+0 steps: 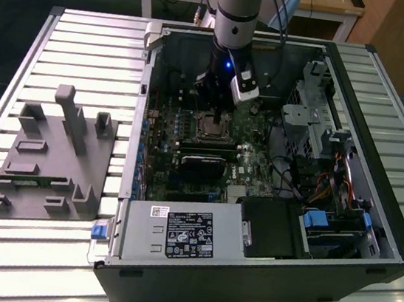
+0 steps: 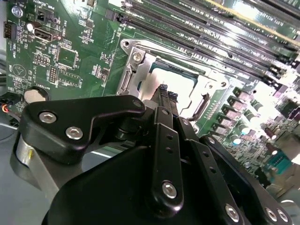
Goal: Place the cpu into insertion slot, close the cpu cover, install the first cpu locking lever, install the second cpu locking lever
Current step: 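Close the cpu cover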
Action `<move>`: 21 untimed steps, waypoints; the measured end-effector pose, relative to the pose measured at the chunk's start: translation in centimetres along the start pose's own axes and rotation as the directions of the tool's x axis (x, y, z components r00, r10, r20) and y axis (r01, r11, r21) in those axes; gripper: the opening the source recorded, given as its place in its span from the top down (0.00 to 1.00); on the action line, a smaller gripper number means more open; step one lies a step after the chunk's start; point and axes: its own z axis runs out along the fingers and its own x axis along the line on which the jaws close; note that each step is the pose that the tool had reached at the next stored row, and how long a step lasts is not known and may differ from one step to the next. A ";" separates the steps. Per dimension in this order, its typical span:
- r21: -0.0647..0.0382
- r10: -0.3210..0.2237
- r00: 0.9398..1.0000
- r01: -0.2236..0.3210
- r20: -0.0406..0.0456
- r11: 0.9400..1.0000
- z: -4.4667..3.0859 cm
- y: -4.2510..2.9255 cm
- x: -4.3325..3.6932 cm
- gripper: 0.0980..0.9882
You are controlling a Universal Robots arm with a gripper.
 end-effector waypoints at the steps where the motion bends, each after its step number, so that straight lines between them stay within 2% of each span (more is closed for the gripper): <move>1: 0.000 -0.006 1.000 0.006 0.000 1.000 0.01 -0.04 -0.01 0.99; 6: -0.001 -0.039 0.999 0.039 0.000 0.999 0.03 -0.24 0.25 0.99; 12: -0.008 -0.066 0.998 0.066 -0.001 0.998 0.09 -0.60 0.87 0.99; 21: -0.016 -0.101 0.995 0.101 -0.001 0.995 0.36 -0.98 2.35 0.99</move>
